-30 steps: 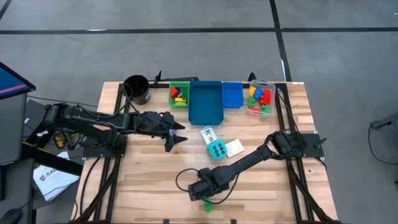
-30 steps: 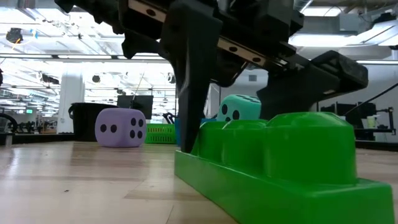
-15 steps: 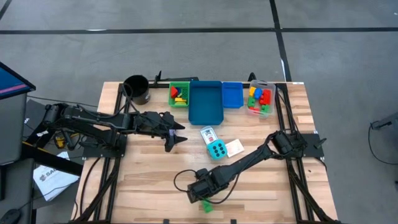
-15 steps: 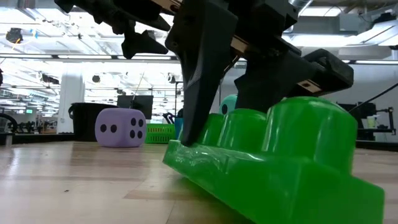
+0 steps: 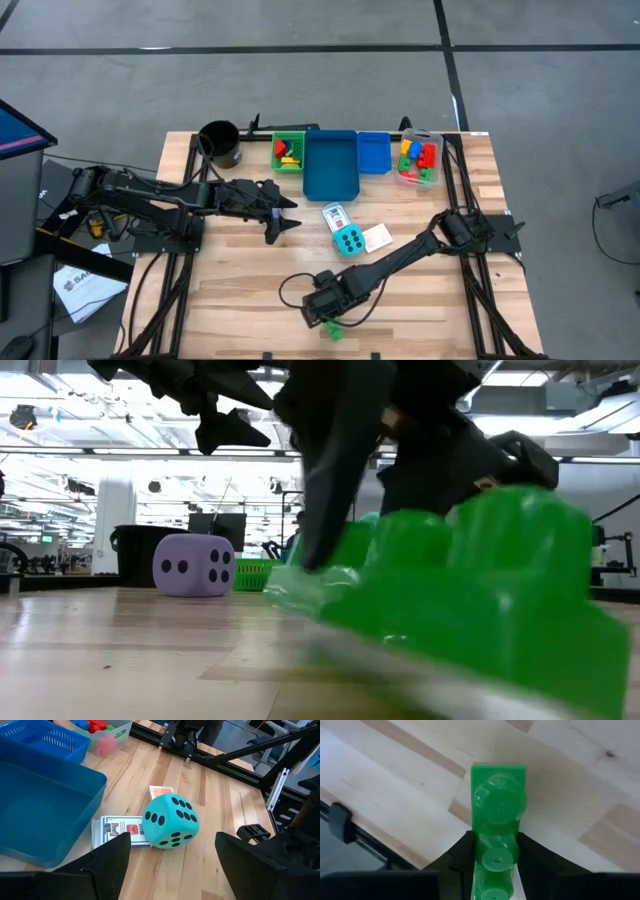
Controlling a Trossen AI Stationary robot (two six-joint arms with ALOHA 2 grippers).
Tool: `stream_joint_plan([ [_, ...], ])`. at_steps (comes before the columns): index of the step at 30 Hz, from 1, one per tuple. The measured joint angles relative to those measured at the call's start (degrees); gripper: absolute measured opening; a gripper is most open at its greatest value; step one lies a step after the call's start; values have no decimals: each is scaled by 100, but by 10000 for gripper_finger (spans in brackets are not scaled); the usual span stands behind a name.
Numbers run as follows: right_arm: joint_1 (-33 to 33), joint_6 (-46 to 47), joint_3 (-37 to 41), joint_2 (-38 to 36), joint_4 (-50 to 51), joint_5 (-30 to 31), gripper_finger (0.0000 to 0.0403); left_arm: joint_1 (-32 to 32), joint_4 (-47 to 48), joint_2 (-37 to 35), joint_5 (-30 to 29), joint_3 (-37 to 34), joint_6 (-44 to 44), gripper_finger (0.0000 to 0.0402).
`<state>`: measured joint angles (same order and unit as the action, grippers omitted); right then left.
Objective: Pick & Place Toys
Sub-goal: Put the large green game piece into the transparent bin
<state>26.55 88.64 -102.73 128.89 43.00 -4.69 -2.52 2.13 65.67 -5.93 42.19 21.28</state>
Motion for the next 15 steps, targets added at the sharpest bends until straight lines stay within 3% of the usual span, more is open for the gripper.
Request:
stream_joint_plan([
  [6,0,-213,6,-388,531,176,111,0,4,0,0,1,0,285],
  [15,0,-227,4,-1309,2152,1278,112,0,85,-2,0,4,0,285],
])
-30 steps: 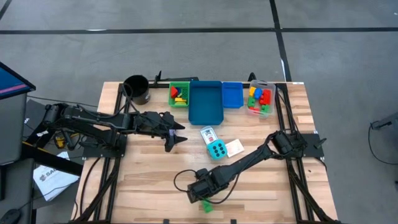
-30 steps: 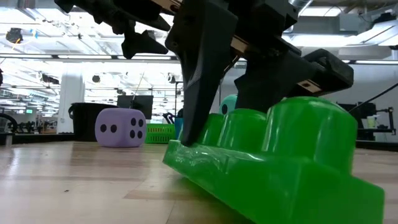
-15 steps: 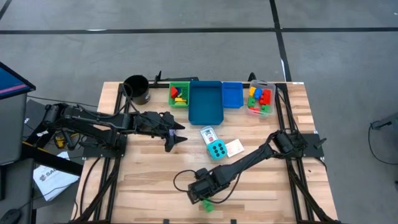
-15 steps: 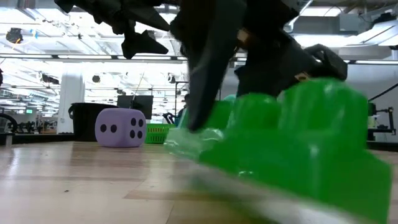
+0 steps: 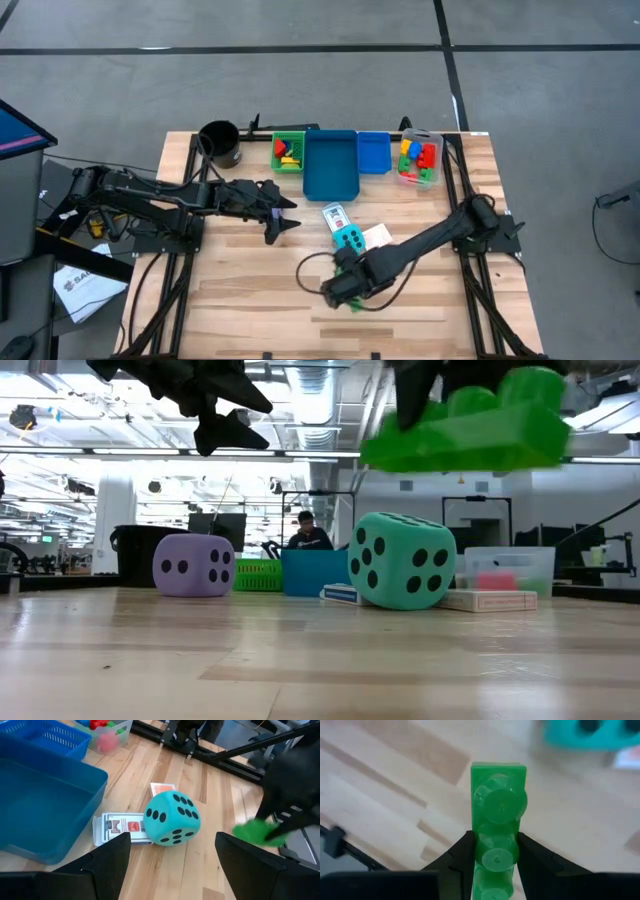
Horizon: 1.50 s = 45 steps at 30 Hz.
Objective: Pick & Place Toys
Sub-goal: Put the large green game piece into the transparent bin
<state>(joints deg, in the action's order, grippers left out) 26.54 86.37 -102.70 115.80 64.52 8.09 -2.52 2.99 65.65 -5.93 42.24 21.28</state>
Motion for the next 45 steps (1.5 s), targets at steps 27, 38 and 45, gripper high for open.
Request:
stream_joint_plan([
  [27,87,-1049,1115,-4464,2533,3507,113,2,72,0,-18,-2,46,285],
  [38,-195,-1925,3222,-6757,1935,3874,113,2,45,0,-1610,-2,751,285],
  [45,-472,-2308,4048,-7844,1757,4214,114,2,38,0,-1921,-2,1936,285],
])
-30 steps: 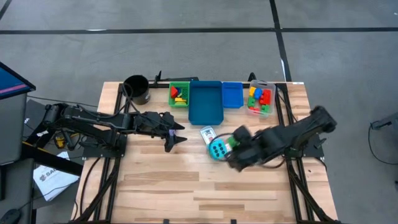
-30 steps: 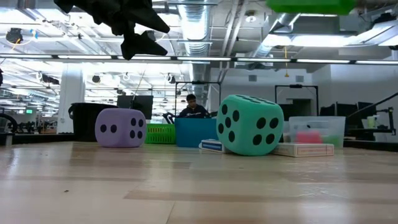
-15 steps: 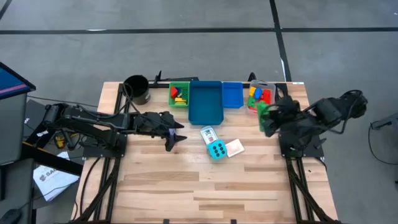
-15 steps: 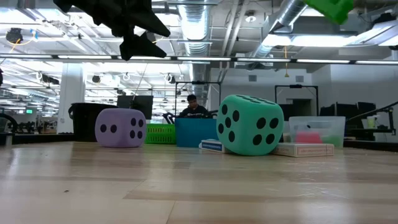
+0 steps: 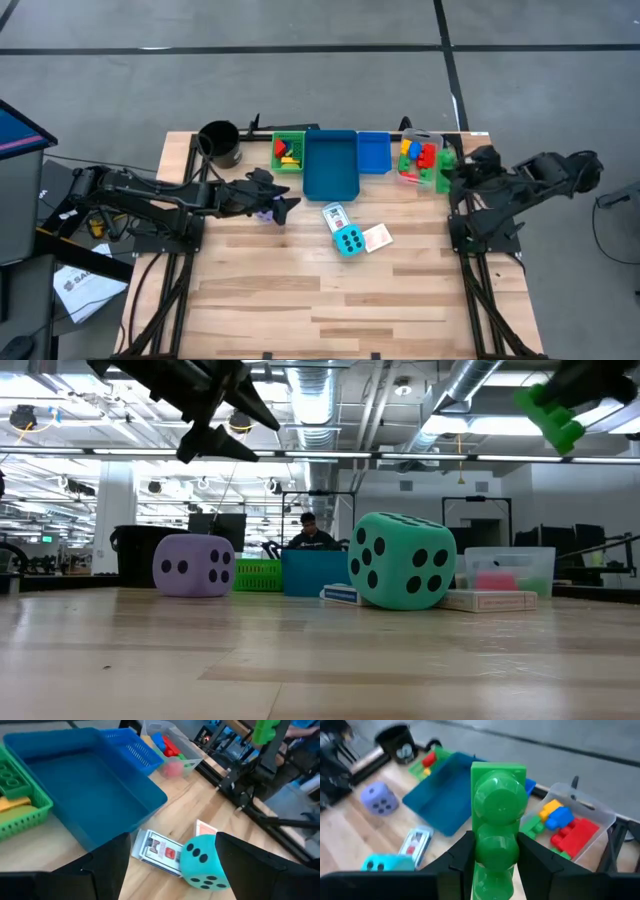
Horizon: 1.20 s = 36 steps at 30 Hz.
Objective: Pick & Place Toys
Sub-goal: Put the large green game piece into the transparent bin
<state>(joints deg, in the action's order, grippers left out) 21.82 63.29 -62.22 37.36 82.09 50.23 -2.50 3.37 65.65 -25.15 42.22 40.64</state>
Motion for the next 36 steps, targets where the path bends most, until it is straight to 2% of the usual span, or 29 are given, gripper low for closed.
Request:
stream_joint_plan([
  [9,-42,-973,669,-1758,-914,217,114,0,4,0,-9,-2,763,285],
  [15,-37,-1439,1009,-2357,-1494,224,114,0,5,0,-342,-2,938,285],
  [20,46,-1881,1306,-2499,-2078,213,114,0,5,0,-790,-2,937,285],
  [29,276,-2089,1454,-2500,-2637,222,114,0,74,0,-807,-4,925,285],
  [36,413,-3253,1478,-2048,-3958,256,114,2,90,0,-807,-4,899,285],
])
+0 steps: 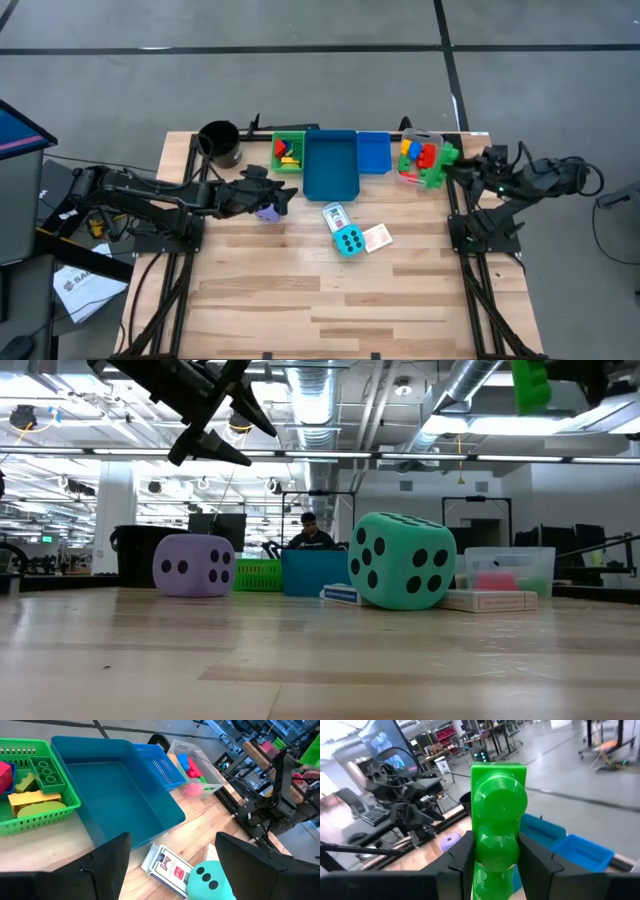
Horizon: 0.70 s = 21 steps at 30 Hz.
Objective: Pick & Place Toys
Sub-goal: Put the large green game piece into the transparent bin
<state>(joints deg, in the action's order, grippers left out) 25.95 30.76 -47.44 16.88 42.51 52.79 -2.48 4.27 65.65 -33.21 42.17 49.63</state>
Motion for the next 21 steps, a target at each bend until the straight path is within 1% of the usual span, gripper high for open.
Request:
stream_joint_plan([
  [3,-95,-254,2,162,-133,27,114,28,-6,0,-1,0,-149,285],
  [7,-263,-1,2,195,51,-39,114,92,-15,0,0,0,-304,285],
  [12,-420,14,2,166,-19,-184,114,200,-13,0,4,0,-307,285],
  [21,-681,-273,-3,385,-462,-339,114,366,-15,0,198,0,-308,285],
])
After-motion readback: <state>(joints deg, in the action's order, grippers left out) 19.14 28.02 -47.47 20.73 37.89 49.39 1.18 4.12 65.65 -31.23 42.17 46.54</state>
